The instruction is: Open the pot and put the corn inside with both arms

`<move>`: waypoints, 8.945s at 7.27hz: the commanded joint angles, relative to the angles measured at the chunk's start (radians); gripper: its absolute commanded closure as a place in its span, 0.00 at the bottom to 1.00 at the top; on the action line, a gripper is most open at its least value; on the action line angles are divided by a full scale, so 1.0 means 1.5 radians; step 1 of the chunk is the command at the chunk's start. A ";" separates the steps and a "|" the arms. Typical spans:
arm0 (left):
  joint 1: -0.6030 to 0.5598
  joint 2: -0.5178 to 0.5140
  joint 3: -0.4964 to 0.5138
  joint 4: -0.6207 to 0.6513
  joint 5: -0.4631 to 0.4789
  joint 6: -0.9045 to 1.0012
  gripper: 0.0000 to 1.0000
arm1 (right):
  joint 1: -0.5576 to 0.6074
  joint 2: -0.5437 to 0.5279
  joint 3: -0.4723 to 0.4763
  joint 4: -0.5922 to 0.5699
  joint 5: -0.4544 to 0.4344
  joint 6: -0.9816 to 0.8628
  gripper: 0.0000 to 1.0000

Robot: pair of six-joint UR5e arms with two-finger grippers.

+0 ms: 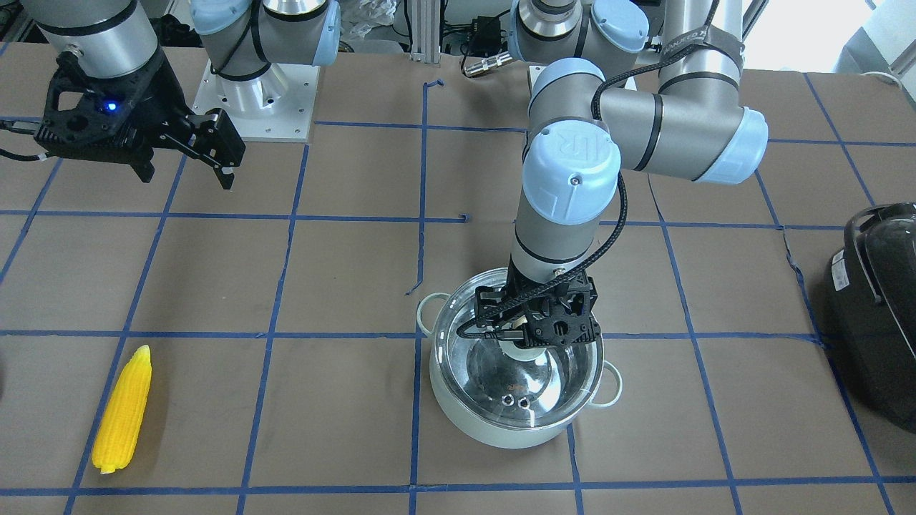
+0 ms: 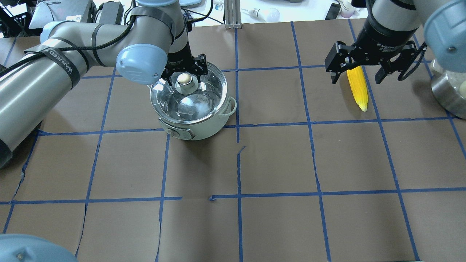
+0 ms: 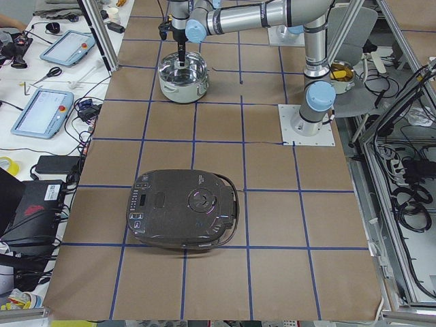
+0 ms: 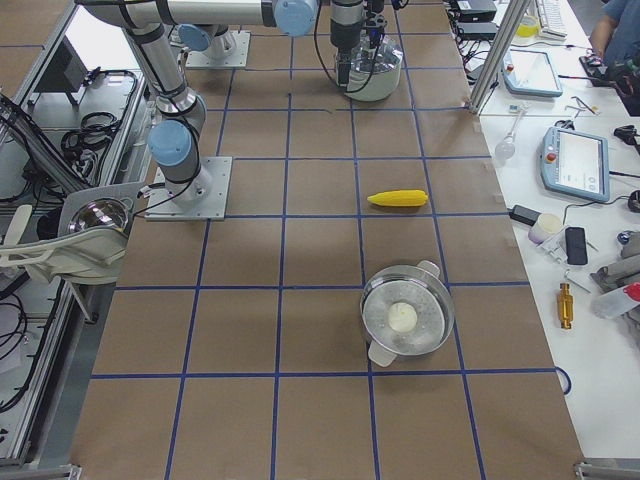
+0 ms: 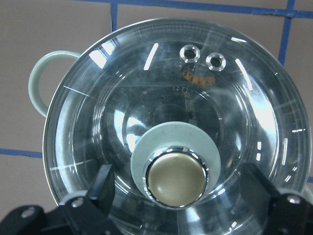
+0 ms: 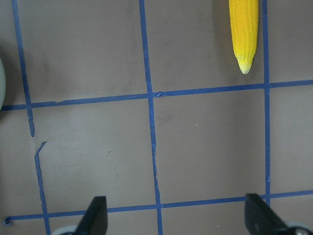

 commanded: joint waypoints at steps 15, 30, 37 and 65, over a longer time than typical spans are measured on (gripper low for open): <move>0.302 0.130 -0.042 -0.053 -0.042 0.273 0.88 | -0.144 0.273 0.000 -0.328 -0.017 -0.225 0.00; 0.391 0.053 -0.258 0.229 -0.038 0.375 0.07 | 0.049 0.333 -0.177 -0.212 -0.027 0.069 1.00; 0.378 0.232 -0.185 -0.012 -0.034 0.340 0.04 | 0.362 0.432 -0.325 -0.142 -0.040 0.292 1.00; 0.097 0.237 0.029 -0.252 -0.015 0.069 0.00 | 0.030 0.015 -0.002 0.031 -0.016 0.054 0.00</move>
